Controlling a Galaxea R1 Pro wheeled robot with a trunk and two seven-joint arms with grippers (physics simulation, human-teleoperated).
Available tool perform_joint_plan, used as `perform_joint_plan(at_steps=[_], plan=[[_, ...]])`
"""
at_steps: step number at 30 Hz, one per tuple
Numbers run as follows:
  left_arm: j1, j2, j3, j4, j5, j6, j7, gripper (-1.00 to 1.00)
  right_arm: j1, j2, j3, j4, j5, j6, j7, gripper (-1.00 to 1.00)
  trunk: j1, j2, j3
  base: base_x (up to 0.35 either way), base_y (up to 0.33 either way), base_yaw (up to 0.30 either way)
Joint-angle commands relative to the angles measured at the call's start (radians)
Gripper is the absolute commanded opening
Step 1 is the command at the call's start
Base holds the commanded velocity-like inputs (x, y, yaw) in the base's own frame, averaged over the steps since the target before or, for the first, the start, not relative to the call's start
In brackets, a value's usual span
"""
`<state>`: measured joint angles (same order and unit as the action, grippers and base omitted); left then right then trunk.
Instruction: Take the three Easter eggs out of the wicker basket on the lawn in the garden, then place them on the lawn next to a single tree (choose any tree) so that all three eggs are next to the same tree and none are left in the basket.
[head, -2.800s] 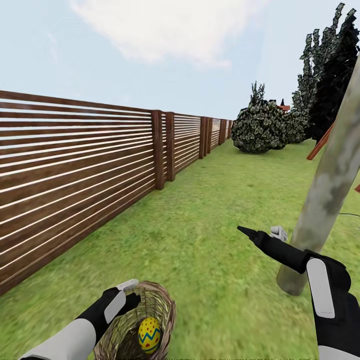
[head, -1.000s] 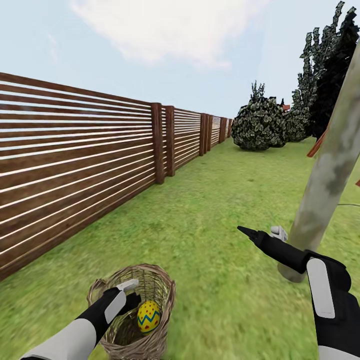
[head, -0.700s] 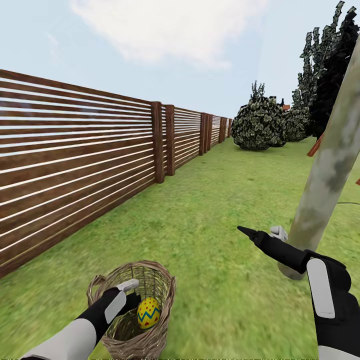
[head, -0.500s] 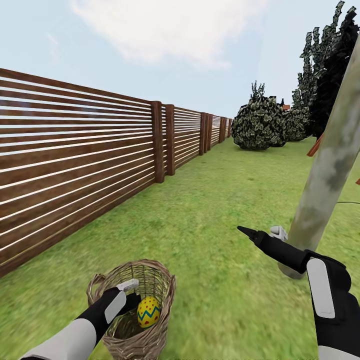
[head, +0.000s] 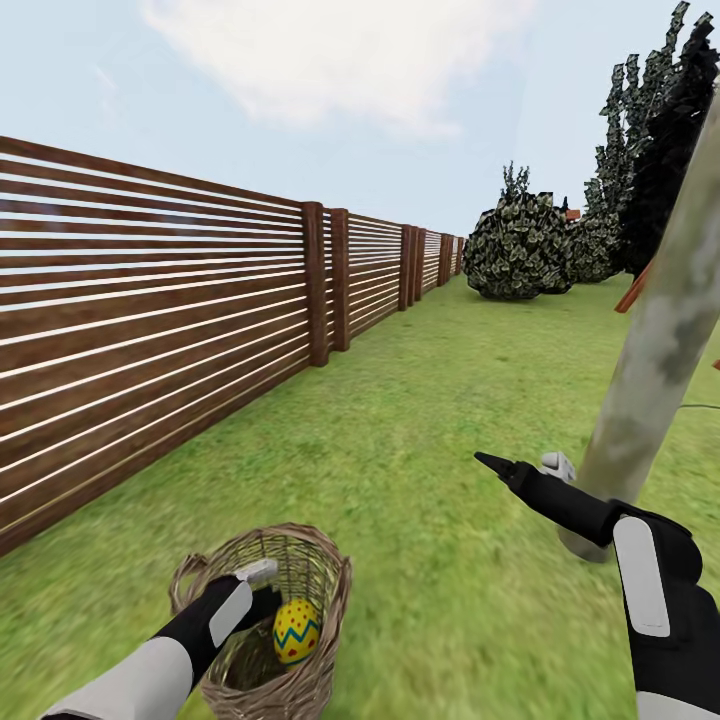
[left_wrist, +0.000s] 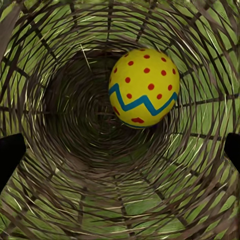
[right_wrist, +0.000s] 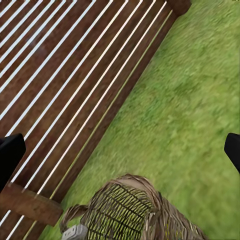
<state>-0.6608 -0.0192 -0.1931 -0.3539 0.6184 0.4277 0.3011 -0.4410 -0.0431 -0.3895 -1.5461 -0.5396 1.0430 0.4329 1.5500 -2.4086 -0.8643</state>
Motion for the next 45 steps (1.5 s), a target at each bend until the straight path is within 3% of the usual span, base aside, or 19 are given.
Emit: perform_joint_plan(at_steps=[1,37,45], plan=[[0.0,0.001,-0.008,-0.002,0.011,0.003,0.009,1.0,-0.001,0.0,-0.002,0.0,0.009,0.004,0.01,1.0,0.0,0.0,-0.001,0.162,0.0,0.0],[0.0,-0.002,-0.015,-0.008,0.009,-0.006,0.009,1.0,-0.001,0.0,-0.002,0.0,0.009,0.004,0.011,1.0,0.0,0.0,-0.001,0.074,0.0,0.0],[0.0,-0.002,-0.017,-0.012,0.009,-0.007,0.009,1.0,-0.001,0.0,-0.002,0.0,0.009,0.004,0.01,1.0,0.031,-0.056,-0.026,0.0,0.0,0.0]])
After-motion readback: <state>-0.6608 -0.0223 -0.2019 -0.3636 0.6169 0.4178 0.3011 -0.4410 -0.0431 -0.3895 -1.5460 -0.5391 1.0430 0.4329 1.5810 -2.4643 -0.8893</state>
